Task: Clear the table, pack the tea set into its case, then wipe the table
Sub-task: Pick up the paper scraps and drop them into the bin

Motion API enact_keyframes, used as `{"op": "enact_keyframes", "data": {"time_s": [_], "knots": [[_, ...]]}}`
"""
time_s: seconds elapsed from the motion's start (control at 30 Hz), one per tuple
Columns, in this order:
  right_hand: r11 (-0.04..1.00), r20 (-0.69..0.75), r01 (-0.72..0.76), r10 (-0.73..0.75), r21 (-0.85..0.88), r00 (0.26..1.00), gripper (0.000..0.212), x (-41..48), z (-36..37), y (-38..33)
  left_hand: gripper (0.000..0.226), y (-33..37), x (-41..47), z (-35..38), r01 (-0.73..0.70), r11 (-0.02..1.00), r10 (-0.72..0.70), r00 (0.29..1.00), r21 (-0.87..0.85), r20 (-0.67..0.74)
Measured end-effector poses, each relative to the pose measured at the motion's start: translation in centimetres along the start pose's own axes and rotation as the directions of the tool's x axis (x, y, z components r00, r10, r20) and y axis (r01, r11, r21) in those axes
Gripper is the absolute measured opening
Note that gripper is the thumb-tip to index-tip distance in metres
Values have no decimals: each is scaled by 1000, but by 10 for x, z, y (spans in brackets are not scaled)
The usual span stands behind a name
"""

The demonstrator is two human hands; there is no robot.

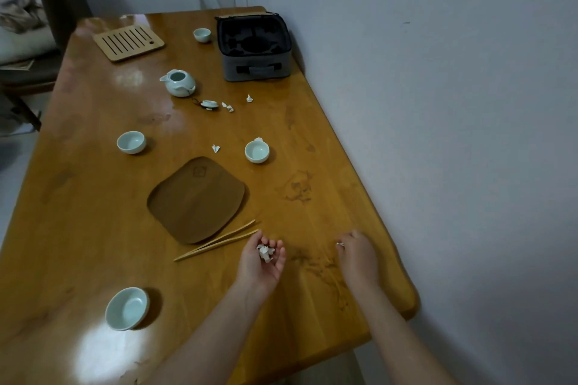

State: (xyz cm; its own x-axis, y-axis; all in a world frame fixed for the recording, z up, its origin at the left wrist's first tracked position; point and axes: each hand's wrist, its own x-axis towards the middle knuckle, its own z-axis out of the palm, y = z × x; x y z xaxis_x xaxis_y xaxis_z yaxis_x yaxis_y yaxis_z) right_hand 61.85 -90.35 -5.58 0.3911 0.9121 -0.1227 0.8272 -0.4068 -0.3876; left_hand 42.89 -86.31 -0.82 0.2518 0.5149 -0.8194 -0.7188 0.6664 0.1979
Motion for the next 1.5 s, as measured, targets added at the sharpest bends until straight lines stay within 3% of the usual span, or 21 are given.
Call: {"op": "enact_keyframes", "data": {"time_s": [0.3,0.47,0.53,0.63,0.77,0.97,1.27,1.5], "knots": [[998,-79,-9,4,-60,997,17,8,10,-11,28,17,-7,-13,36,999,-35,999,-29,40],[1000,-102,2,-1,14,995,22,13,12,-12,31,33,-11,-21,-23,999,23,1000,-26,0],[991,-123,-46,62,128,991,23,13,8,-18,31,38,-12,-26,-32,999,32,999,-38,-14],[913,-149,-69,140,403,979,22,1,-2,-47,31,45,-14,-32,-24,998,24,1000,-57,-5],[683,17,-92,116,725,993,32,-32,-11,-113,32,58,-19,-35,20,991,-15,999,-130,37],[460,81,-100,60,882,995,37,-76,-2,-199,31,85,-34,-44,25,992,-14,996,-124,89],[403,77,-121,122,907,989,28,-132,25,-296,33,144,-72,-96,123,985,-102,981,-121,168],[443,-117,29,172,896,978,29,-177,52,-363,40,206,-102,-145,139,982,-111,973,-128,201]]}}
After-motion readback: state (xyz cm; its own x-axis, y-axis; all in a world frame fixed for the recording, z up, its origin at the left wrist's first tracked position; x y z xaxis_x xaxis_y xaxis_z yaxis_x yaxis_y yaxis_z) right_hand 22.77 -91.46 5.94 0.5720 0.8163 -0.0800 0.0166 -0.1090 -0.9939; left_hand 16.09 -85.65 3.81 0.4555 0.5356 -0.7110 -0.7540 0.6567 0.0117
